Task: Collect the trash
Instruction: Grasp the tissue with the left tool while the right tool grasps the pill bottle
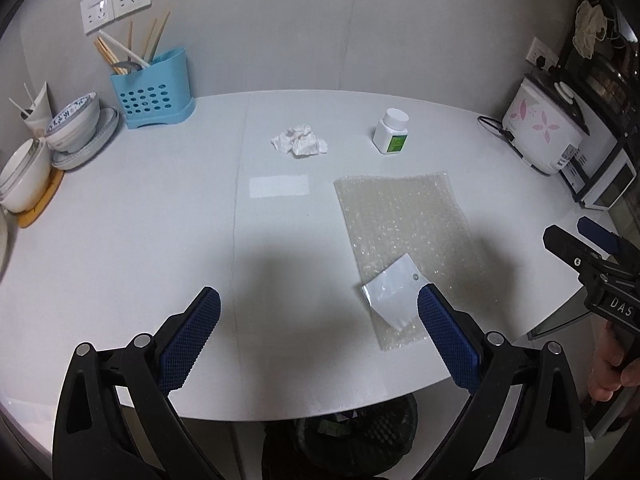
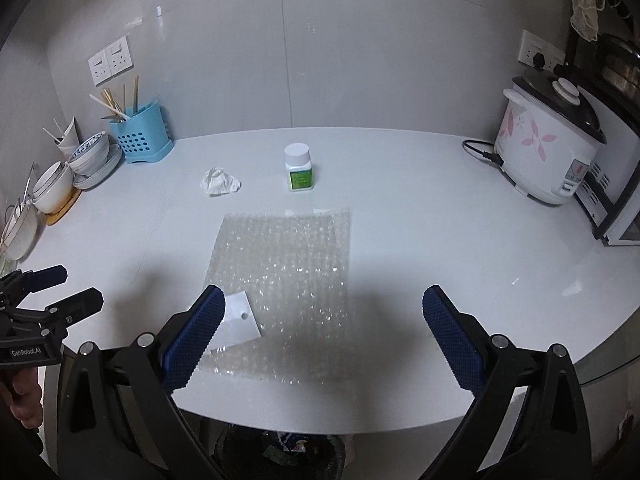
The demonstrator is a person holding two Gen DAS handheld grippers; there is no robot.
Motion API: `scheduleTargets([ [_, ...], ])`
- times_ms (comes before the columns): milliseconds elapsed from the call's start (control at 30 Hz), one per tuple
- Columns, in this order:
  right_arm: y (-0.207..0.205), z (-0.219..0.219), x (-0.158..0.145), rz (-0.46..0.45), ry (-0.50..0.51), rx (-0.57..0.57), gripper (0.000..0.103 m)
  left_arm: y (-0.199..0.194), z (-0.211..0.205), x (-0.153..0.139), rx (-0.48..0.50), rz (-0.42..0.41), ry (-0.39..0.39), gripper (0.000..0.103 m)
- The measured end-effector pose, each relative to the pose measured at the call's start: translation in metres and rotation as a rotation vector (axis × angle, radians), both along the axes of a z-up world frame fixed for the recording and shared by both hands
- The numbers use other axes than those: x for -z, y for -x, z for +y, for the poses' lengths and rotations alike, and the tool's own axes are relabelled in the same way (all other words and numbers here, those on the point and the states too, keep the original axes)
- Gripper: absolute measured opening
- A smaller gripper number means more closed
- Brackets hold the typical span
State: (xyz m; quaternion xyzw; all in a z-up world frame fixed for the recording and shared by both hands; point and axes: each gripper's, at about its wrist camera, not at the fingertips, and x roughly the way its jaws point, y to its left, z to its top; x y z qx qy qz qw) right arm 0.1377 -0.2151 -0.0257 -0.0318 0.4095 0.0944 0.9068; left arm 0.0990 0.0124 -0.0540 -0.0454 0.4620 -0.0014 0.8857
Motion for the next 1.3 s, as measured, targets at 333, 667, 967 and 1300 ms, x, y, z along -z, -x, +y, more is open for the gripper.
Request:
scheduleTargets([
  [333, -0.06, 0.026, -0.013, -0.028, -0.005, 0.001, 0.095, -0.056, 0.019, -0.009, -0.012, -0.004, 0.009, 0.097],
  [667, -0.118, 0.052, -0.003, -0.015, -0.007, 0.003, 0.095, -0.121, 0.034, -0.001, 0.005, 0.013, 0.016, 0.097],
  [967, -0.172, 0.068, 0.026, 0.025, -0.006, 0.021, 0.095, -0.179, 0.046, 0.025, 0.025, 0.048, 0.04, 0.097],
  [1300, -0.227, 0.081, 0.063, 0.088, 0.008, 0.047, 0.094, -0.238, 0.05, 0.07, 0.07, 0.093, 0.03, 0.097],
])
